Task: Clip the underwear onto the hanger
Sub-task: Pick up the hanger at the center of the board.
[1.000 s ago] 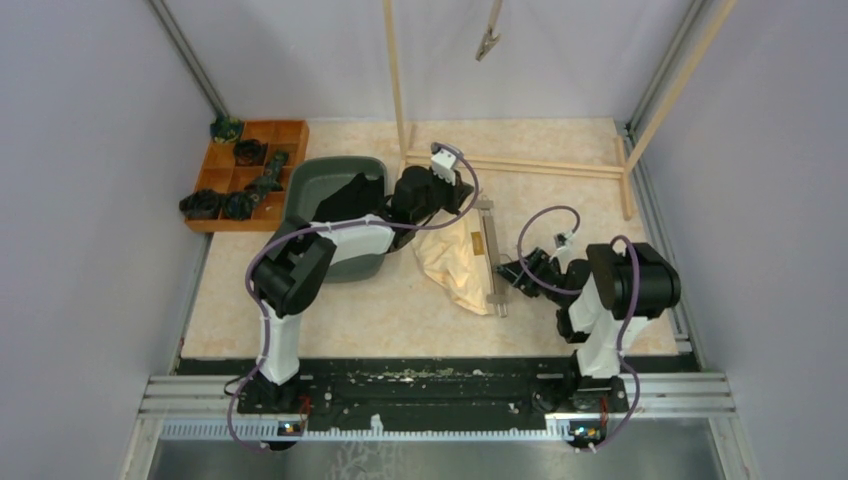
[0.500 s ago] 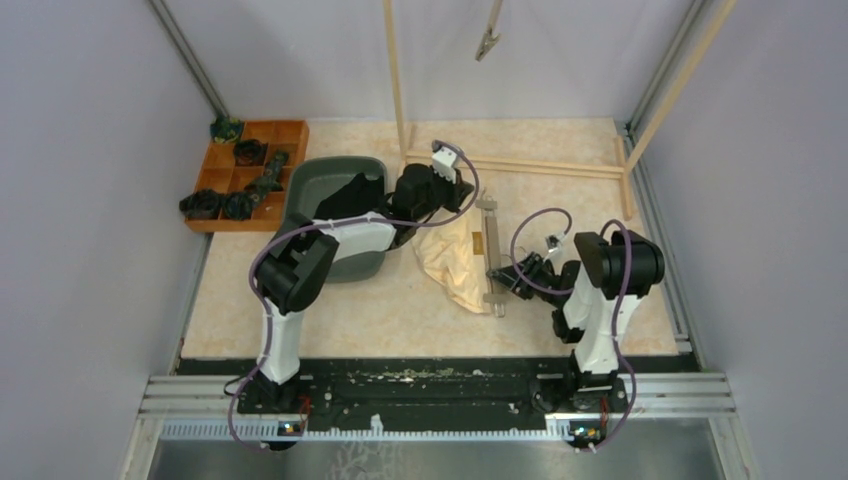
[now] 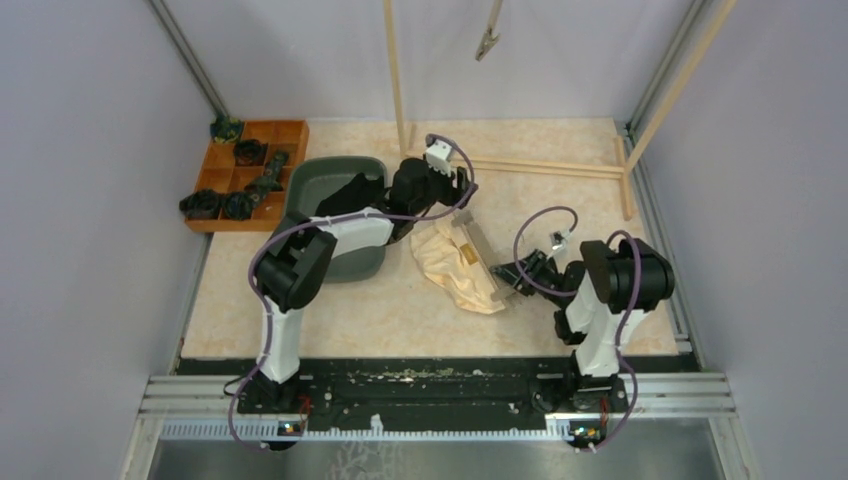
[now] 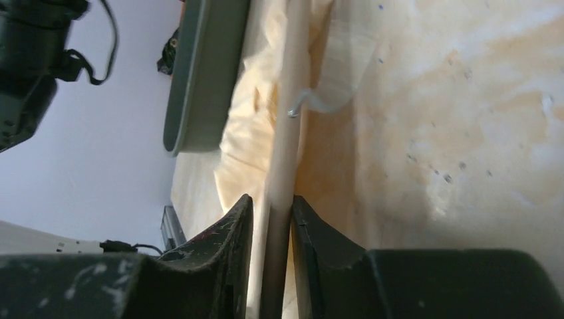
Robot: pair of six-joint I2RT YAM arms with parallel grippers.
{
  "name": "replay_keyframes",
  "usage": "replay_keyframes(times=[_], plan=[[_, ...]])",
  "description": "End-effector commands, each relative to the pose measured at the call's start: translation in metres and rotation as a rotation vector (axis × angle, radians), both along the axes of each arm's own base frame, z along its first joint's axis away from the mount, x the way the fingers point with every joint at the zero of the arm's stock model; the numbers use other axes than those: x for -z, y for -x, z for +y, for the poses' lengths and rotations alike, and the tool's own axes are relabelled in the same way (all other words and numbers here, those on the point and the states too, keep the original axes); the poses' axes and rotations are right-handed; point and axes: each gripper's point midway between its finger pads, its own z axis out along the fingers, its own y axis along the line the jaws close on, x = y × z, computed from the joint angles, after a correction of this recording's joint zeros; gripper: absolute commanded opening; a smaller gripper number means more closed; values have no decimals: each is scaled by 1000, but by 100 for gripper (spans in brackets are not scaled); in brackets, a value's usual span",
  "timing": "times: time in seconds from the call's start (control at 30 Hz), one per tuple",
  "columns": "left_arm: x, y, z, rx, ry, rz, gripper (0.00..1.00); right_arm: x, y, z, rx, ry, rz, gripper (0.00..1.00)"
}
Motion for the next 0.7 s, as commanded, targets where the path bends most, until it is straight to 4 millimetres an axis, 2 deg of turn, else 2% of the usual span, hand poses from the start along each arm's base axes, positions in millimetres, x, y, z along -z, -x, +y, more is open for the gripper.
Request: replay_keyframes(times=[0.0,0.03,0.17,0.3,0.37,0.67], plan=[[0,-7,13,-61,3,29,73,-43,-13,0,-4,26,-213,1],[-1,-6,16,-66,5,32,73,-50,-16,-1,3,43,-235,0],[-8,4,24,-77,22,52,74,-51,-24,-10,46,174,-217,0],[-17,19,29,-66,68,75,74,-55,-25,-17,93,346,-207,0],[-21,28,34,-68,88,86,74,-63,-23,-20,109,370,-218,0],[-74,59,68,-112,161,25,75,-76,-21,-32,158,427,-217,0]])
